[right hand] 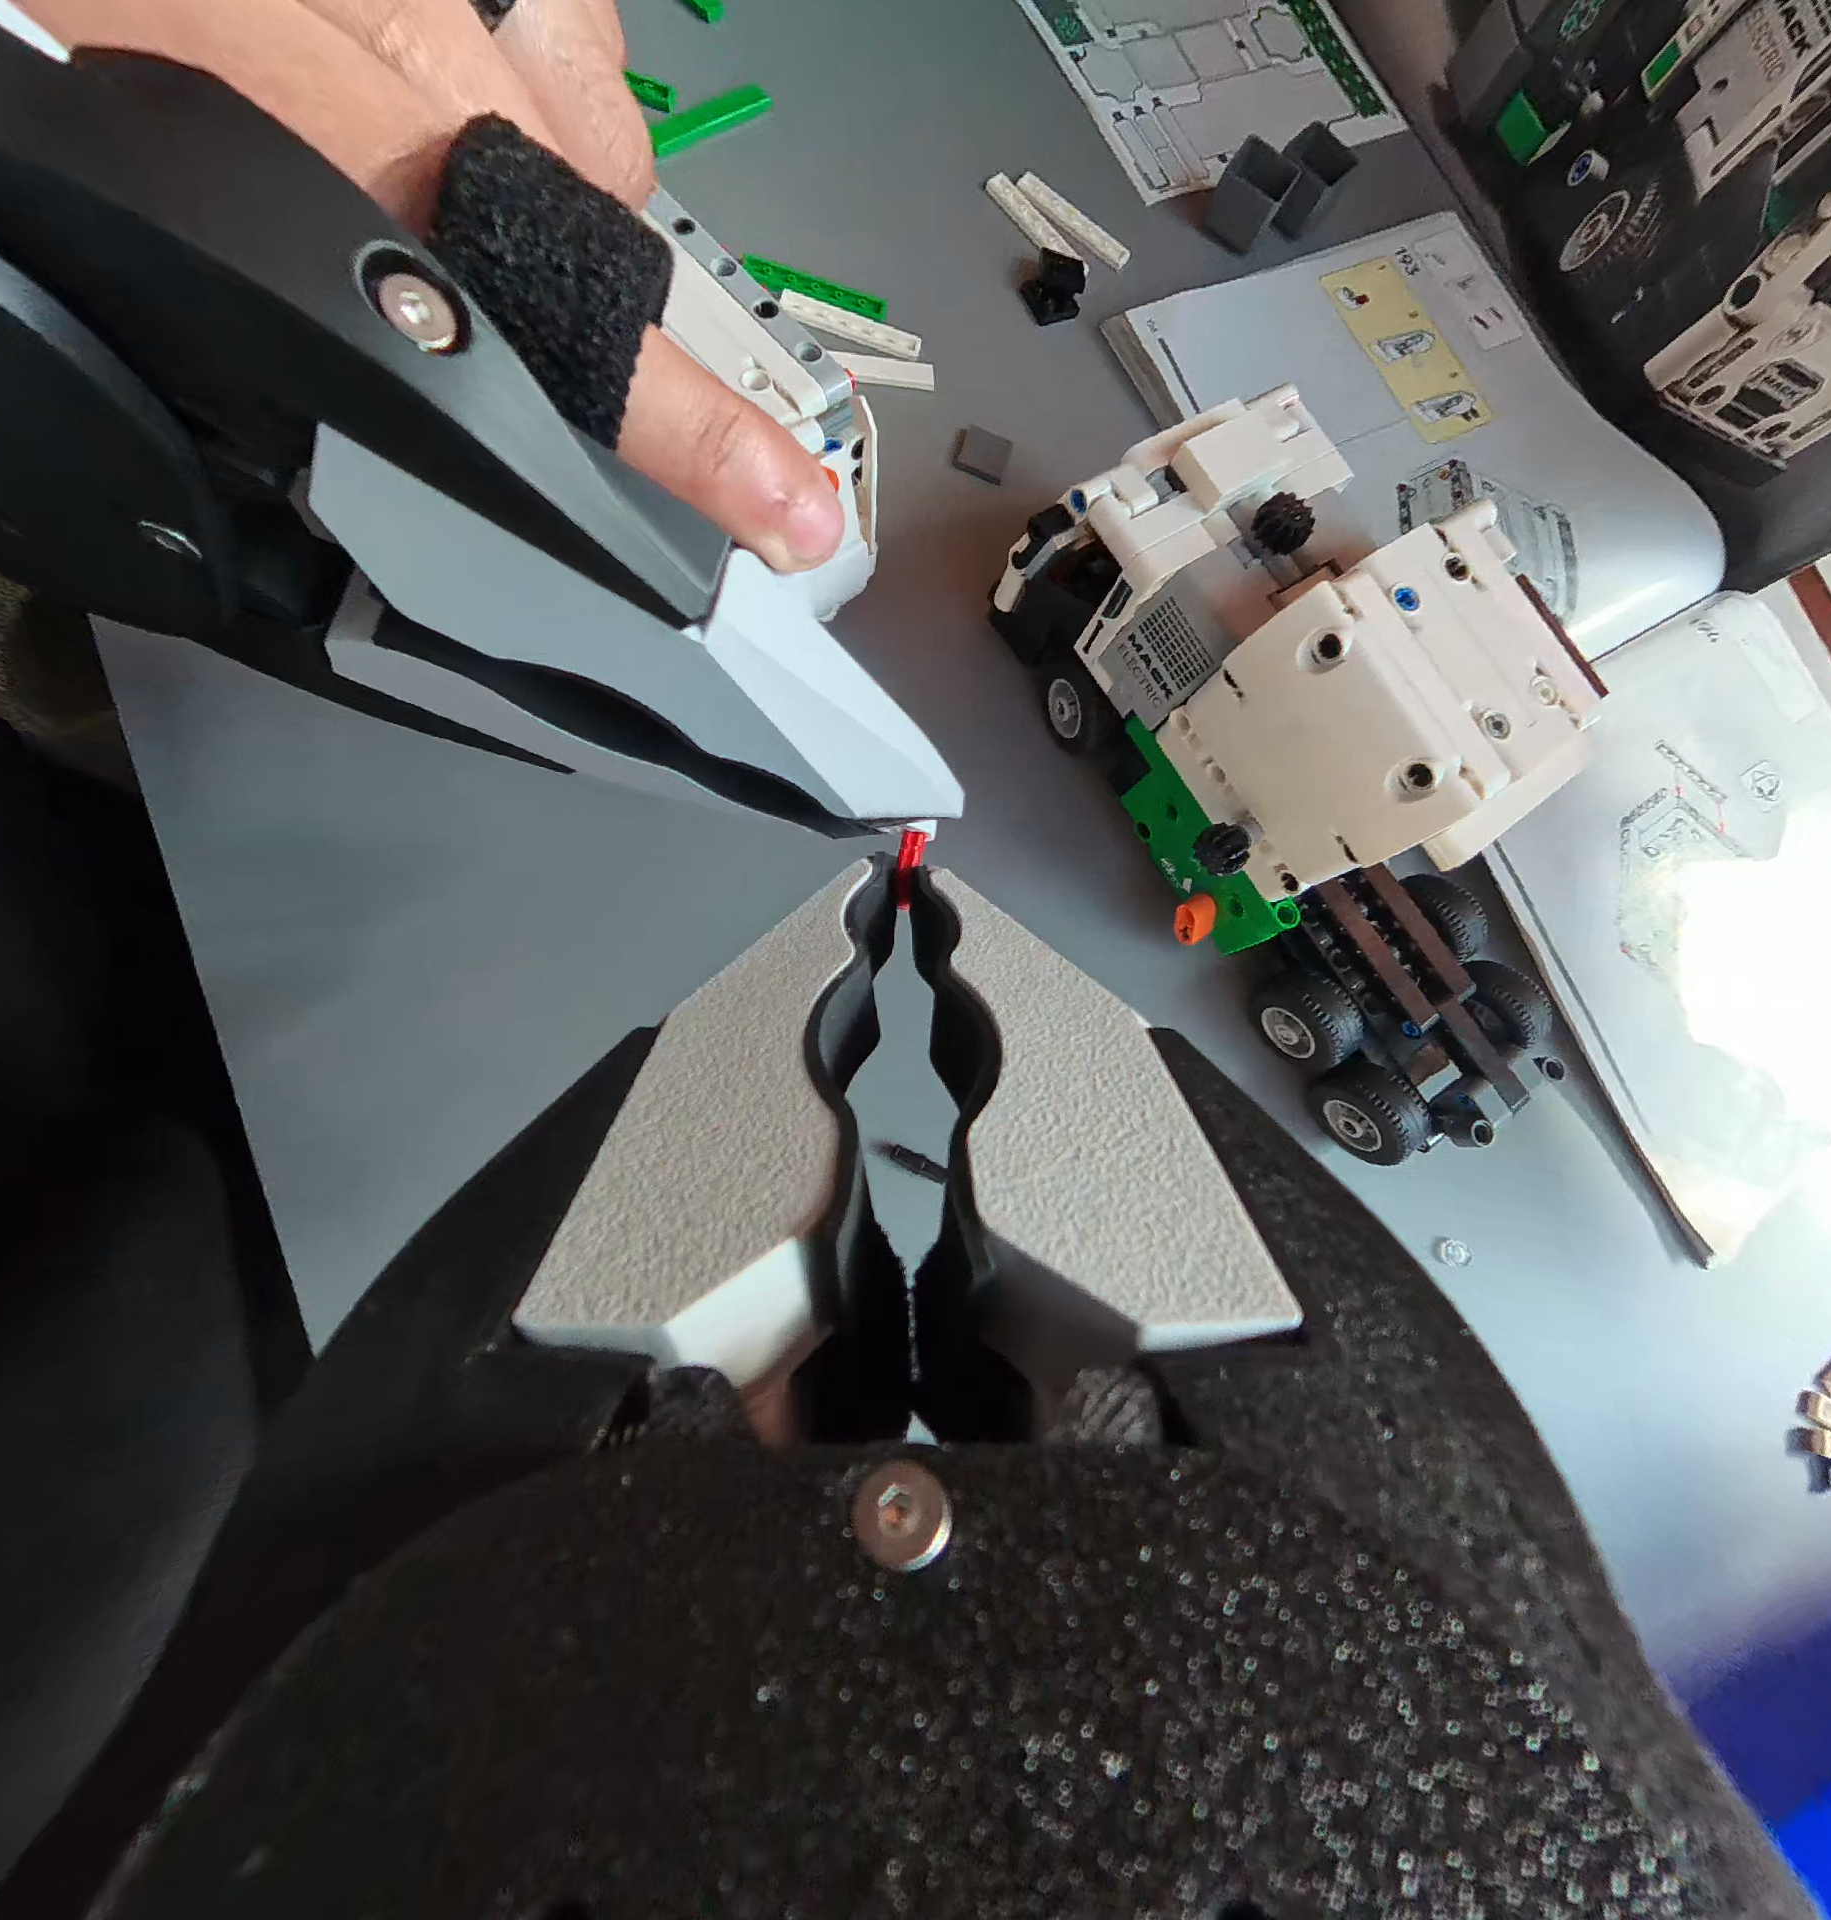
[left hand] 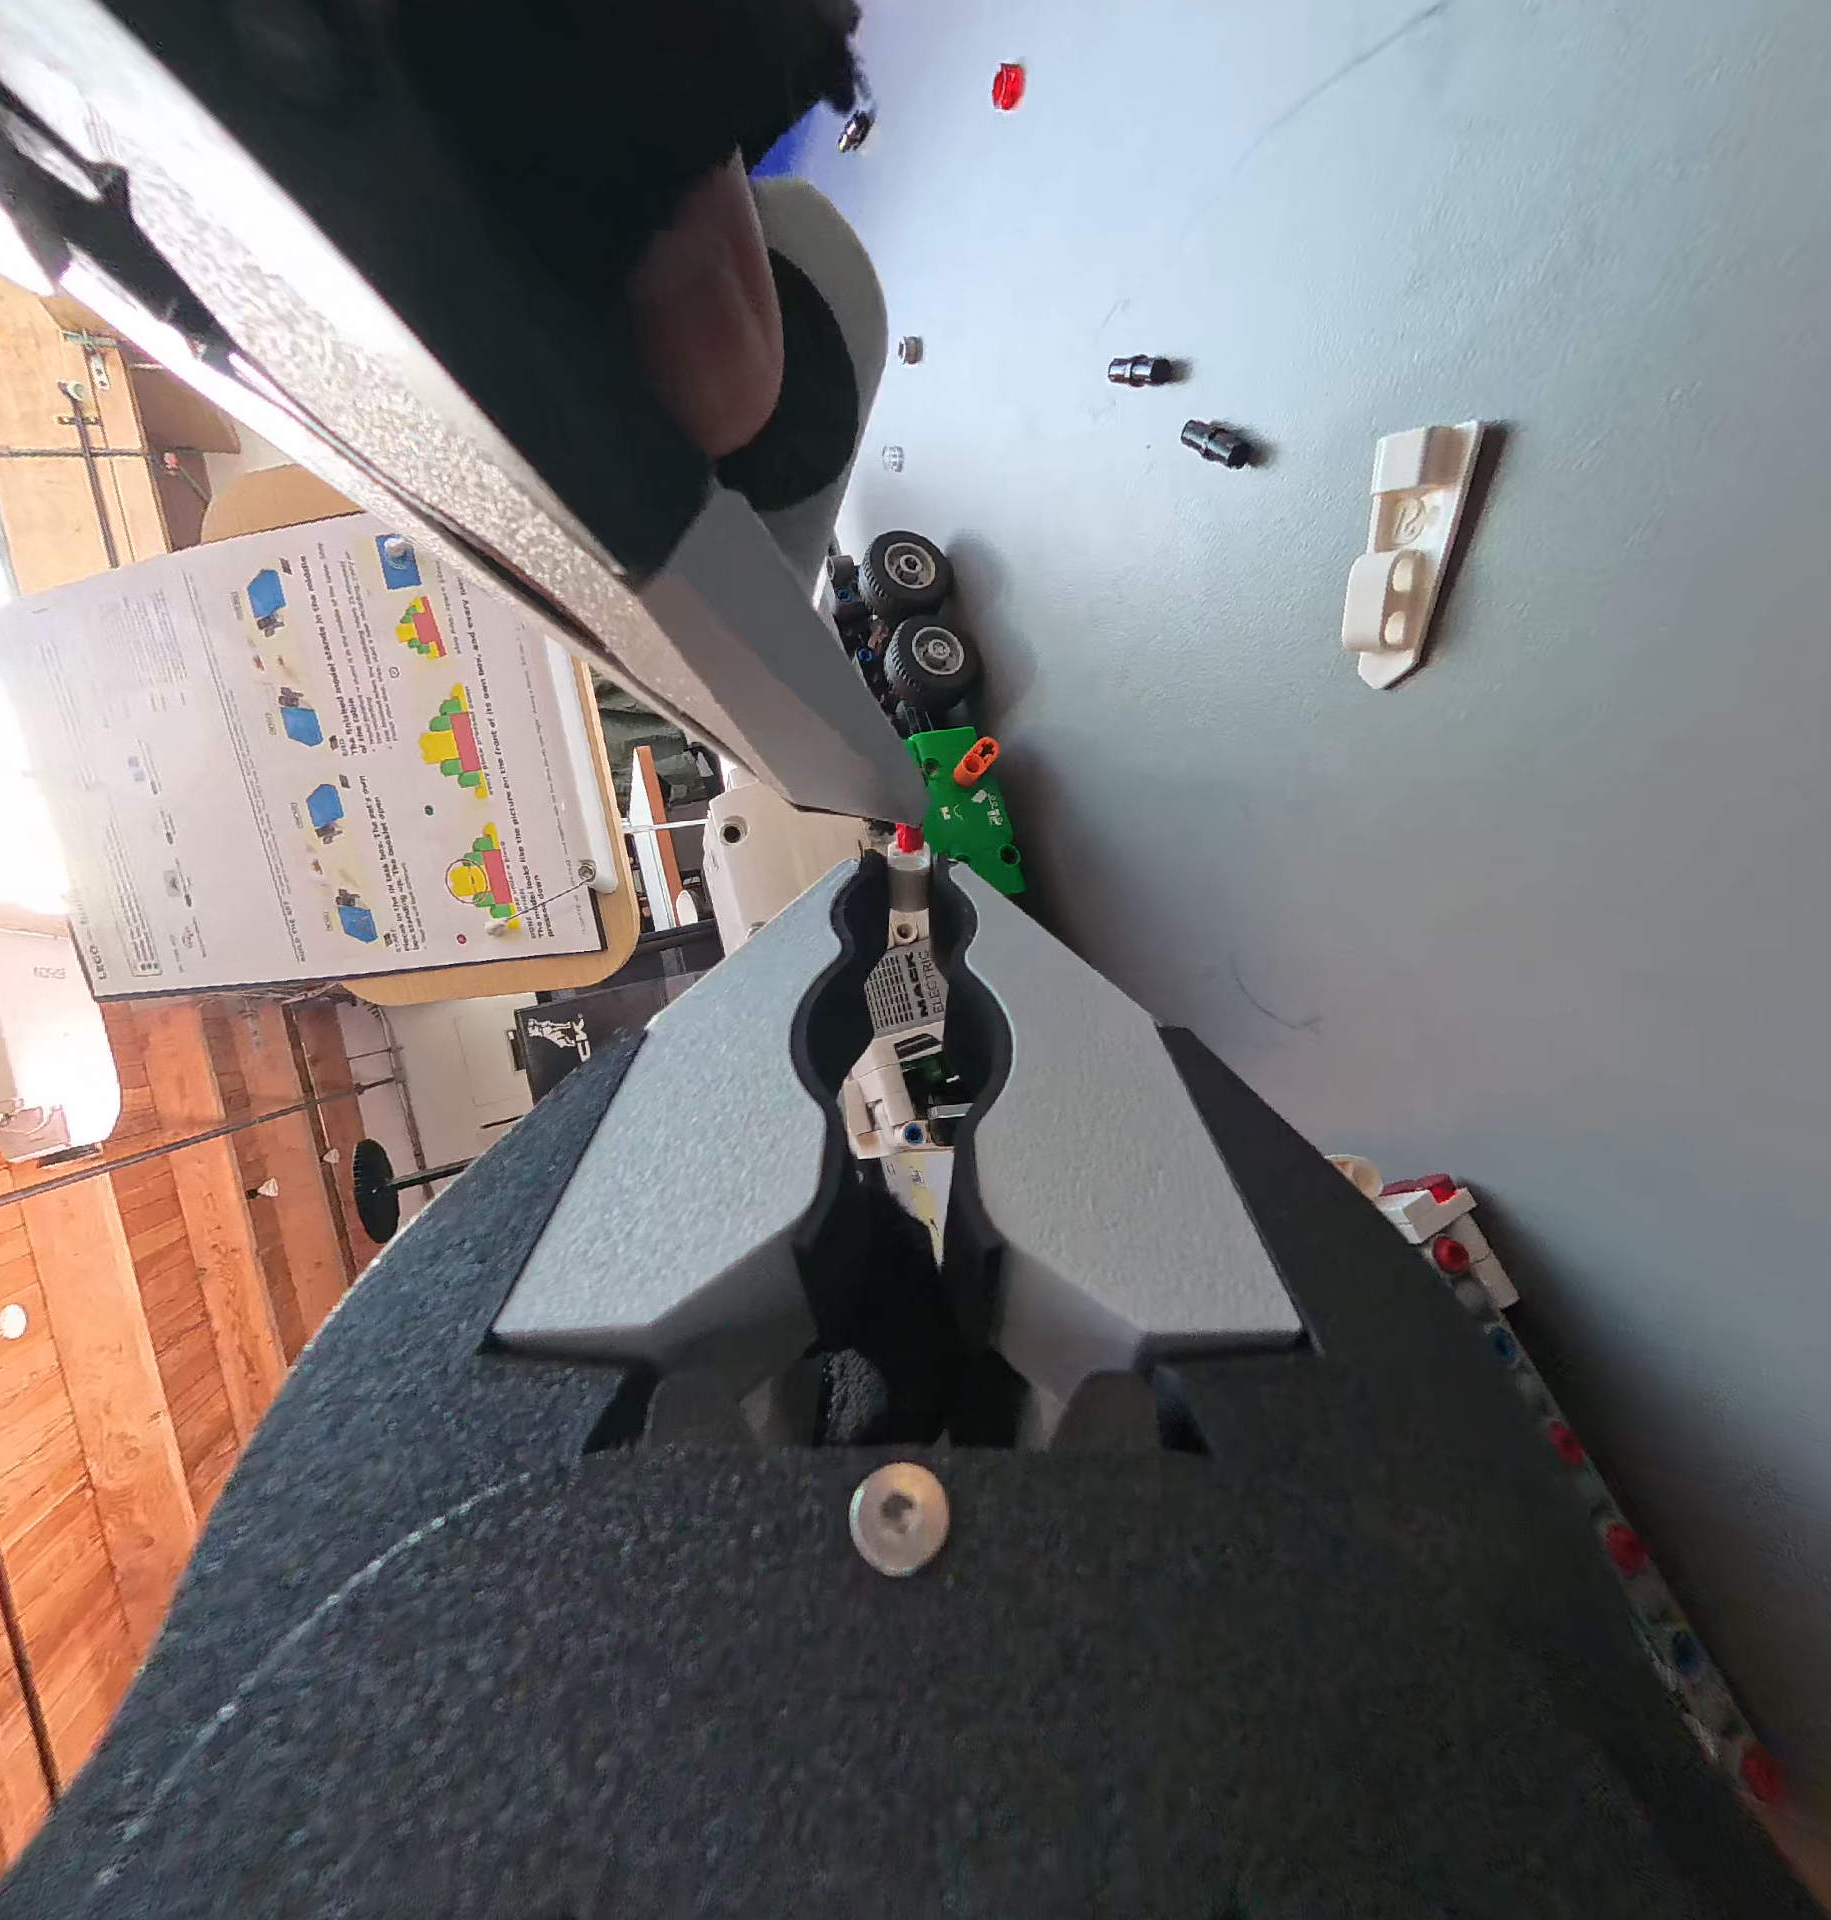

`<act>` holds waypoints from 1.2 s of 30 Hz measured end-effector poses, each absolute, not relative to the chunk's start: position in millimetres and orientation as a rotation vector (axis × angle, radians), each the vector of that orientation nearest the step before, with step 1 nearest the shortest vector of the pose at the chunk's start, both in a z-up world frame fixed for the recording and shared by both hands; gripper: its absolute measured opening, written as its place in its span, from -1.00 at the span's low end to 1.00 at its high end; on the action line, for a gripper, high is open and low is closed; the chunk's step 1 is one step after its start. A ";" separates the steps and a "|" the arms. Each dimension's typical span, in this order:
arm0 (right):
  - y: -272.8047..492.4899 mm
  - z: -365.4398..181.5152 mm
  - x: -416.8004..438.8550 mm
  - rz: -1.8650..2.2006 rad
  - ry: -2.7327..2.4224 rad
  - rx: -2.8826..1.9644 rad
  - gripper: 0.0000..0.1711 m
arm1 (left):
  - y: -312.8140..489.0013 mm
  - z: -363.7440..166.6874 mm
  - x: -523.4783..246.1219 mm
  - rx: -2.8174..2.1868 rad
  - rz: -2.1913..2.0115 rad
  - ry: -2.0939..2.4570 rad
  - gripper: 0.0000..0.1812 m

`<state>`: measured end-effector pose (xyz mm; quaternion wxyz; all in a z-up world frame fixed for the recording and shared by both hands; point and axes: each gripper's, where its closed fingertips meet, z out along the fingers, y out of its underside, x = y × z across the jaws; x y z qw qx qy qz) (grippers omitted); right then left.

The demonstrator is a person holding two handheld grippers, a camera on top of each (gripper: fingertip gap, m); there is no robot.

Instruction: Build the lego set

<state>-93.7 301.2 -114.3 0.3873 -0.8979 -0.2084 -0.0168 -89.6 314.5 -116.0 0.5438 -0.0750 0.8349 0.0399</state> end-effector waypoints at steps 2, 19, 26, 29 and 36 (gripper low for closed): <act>300.7 -115.7 -93.5 -0.006 -0.523 -2.288 -0.97 | 314.0 -117.2 -89.4 -0.167 0.102 1.983 -0.94; 297.7 -102.9 -95.6 0.219 -0.372 -2.071 -1.00 | 300.2 -113.2 -94.1 -0.329 -0.207 2.007 -0.93; 276.8 -124.4 -83.4 0.339 -0.160 -2.050 -1.00 | 347.0 -104.4 -104.2 -0.563 -0.199 1.977 -0.93; 265.7 -123.3 -81.8 0.396 -0.082 -2.009 -1.00 | 364.5 -78.6 -113.2 -0.704 -0.322 1.894 -0.93; 239.7 -109.7 -103.4 0.408 -0.104 -1.974 -1.00 | 356.1 -33.2 -135.6 -0.854 -0.502 1.705 -0.94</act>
